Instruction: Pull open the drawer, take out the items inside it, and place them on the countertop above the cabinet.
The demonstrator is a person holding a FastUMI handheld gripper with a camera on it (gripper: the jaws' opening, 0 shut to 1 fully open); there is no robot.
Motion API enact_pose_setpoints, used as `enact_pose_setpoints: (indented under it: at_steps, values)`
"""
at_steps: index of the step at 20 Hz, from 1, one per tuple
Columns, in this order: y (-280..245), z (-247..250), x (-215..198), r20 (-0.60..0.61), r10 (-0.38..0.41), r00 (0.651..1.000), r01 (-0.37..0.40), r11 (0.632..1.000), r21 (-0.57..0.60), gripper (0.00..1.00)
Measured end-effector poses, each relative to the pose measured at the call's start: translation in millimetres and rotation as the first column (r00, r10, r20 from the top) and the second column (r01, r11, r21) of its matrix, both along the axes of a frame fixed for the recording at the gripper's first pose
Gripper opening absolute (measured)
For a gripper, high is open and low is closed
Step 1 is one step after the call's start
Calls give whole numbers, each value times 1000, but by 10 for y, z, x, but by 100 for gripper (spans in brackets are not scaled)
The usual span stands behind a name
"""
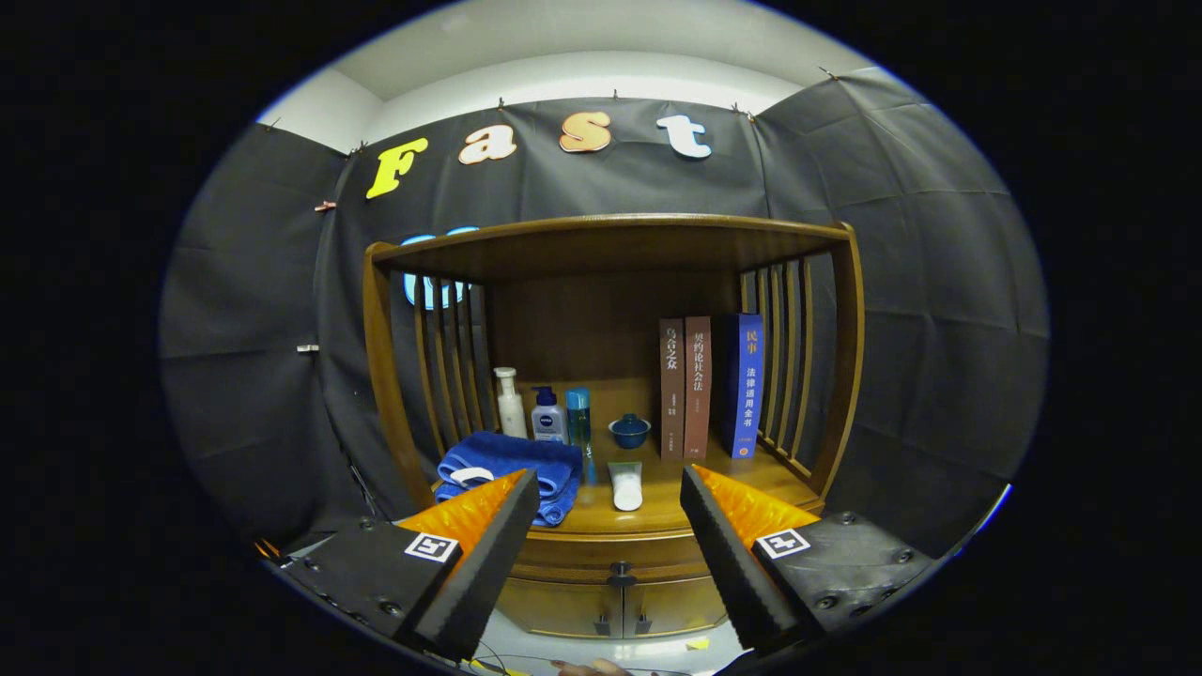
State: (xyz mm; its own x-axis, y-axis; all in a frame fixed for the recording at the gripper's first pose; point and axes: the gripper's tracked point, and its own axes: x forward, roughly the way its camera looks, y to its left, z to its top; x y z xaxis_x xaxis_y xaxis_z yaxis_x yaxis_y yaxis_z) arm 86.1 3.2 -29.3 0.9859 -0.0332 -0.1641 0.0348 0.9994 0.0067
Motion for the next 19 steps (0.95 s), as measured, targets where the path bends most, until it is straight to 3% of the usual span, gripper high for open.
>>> enact_pose_setpoints:
  at_steps: [19]
  values:
    - [49,173,-164,37,17,999,-17,1000,-6,99]
